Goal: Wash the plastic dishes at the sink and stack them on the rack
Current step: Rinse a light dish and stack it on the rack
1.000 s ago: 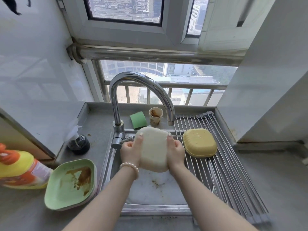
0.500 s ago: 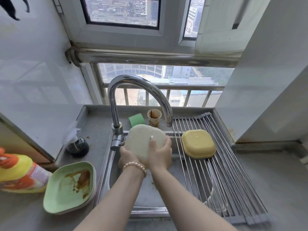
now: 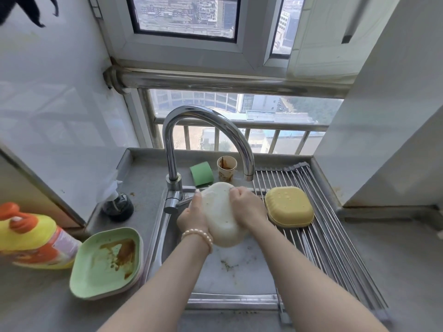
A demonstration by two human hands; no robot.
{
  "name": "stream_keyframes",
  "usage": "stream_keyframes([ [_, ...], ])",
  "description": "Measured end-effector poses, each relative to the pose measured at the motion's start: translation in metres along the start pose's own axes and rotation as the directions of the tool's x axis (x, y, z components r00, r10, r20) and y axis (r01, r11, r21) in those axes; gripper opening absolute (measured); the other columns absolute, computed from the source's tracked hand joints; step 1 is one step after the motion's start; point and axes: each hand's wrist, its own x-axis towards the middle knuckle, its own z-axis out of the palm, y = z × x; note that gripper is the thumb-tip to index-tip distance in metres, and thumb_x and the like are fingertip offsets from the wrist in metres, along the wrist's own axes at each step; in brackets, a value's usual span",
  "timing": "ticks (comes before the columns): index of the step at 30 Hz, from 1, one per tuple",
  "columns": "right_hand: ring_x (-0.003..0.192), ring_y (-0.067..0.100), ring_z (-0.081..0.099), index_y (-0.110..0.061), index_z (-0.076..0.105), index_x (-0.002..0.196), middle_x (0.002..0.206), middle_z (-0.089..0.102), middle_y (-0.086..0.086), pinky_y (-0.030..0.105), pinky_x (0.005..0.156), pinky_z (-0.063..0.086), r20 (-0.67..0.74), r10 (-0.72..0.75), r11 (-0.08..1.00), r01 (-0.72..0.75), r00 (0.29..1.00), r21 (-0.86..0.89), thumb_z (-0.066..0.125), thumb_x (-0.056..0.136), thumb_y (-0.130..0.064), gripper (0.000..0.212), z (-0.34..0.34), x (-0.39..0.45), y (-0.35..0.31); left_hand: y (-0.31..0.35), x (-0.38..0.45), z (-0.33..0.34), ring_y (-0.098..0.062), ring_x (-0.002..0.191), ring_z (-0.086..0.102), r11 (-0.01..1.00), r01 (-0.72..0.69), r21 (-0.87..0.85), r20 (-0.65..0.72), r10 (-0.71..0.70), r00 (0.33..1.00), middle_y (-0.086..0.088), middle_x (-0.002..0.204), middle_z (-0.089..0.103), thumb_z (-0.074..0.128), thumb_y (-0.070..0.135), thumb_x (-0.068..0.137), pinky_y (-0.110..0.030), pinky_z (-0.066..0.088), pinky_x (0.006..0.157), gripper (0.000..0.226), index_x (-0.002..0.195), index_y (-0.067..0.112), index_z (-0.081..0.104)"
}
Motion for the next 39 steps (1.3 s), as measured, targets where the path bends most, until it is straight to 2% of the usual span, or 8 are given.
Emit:
stream_keyframes([
  [5,0.146,0.025,0.012,-0.016,0.021,0.152,0.159,0.017,0.009,0.041,0.118,0.004,0.081,-0.344,0.864,0.349,0.936,-0.362,0.012,0.098,-0.047,0.062,0.04,-0.038,-0.009,-0.017,0.003,-0.003,-0.036,0.111,0.058,0.999,0.046,-0.016,-0.145,-0.048,0.988,-0.022,0.117,0.062,0.045,0.031,0.097,-0.033,0.044,0.085,0.045,0.111,-0.009,0.06],
  [11,0.136,0.028,0.04,-0.01,0.051,0.136,0.142,0.049,0.007,0.039,0.115,0.024,-0.004,-0.884,0.438,0.824,0.468,-0.359,0.023,0.103,-0.035,0.049,0.036,-0.056,0.054,-0.014,0.021,-0.014,-0.03,0.102,0.06,0.991,0.122,-0.061,-0.08,-0.126,0.989,-0.015,0.111,0.062,0.039,0.031,0.097,-0.038,0.049,0.094,0.033,0.101,0.004,0.059],
  [16,0.134,0.027,0.04,-0.018,0.035,0.147,0.148,0.042,0.006,0.037,0.107,0.031,-0.015,-0.249,0.96,0.245,0.968,-0.135,0.023,0.095,-0.058,0.067,0.012,-0.026,0.032,-0.021,0.001,-0.009,-0.027,0.082,0.059,0.997,0.074,-0.032,0.014,-0.074,0.997,-0.011,0.088,0.062,0.046,0.03,0.097,-0.033,0.049,0.073,0.033,0.081,0.004,0.058],
  [20,0.108,0.03,0.057,-0.011,0.06,0.12,0.118,0.062,0.011,0.039,0.091,0.044,0.042,0.136,0.983,-0.14,0.99,0.116,0.024,0.089,-0.067,0.073,-0.002,-0.002,0.023,-0.023,-0.005,-0.009,-0.024,0.07,0.055,1.0,-0.026,0.012,0.066,0.025,0.997,-0.008,0.079,0.061,0.05,0.033,0.095,-0.032,0.044,0.066,0.036,0.071,0.009,0.059],
  [25,0.088,0.027,0.059,-0.003,0.062,0.112,0.102,0.065,0.012,0.036,0.084,0.047,0.149,0.307,0.713,-0.331,0.94,0.618,0.044,0.095,-0.036,0.042,-0.002,0.002,0.028,-0.011,-0.003,-0.014,-0.022,0.064,0.053,0.984,-0.048,0.17,0.097,0.032,0.995,-0.003,0.07,0.059,0.055,0.034,0.089,-0.03,0.043,0.062,0.03,0.07,0.01,0.059],
  [30,0.044,0.015,0.034,-0.02,0.031,0.04,0.04,0.034,-0.008,0.031,0.053,0.025,-0.316,-0.15,0.944,0.231,0.937,0.235,0.028,0.094,-0.04,0.058,0.001,-0.025,0.023,-0.016,0.008,-0.024,-0.027,0.082,0.053,0.931,0.309,0.195,0.343,-0.36,0.868,-0.007,0.076,0.057,0.046,0.041,0.072,-0.046,0.04,0.087,0.026,0.076,0.017,0.057],
  [35,0.04,0.018,0.032,-0.021,0.029,0.046,0.043,0.028,-0.008,0.023,0.044,0.021,-0.453,-0.674,0.698,0.704,0.584,-0.131,0.045,0.082,-0.022,0.039,0.014,-0.05,0.042,-0.008,0.021,-0.04,-0.042,0.083,0.064,0.862,0.46,0.213,0.562,-0.493,0.664,-0.029,0.099,0.063,0.035,-0.004,0.082,-0.057,0.054,0.072,0.034,0.107,-0.013,0.056],
  [39,0.048,0.018,0.044,-0.012,0.049,0.048,0.057,0.049,0.002,0.022,0.046,0.035,-0.239,-0.851,0.52,0.81,0.467,-0.27,0.05,0.078,-0.019,0.031,0.024,-0.06,0.061,-0.01,0.036,-0.039,-0.043,0.104,0.058,0.905,0.417,0.086,0.534,-0.395,0.748,-0.03,0.117,0.058,0.029,-0.001,0.099,-0.057,0.048,0.078,0.035,0.127,-0.011,0.047],
])
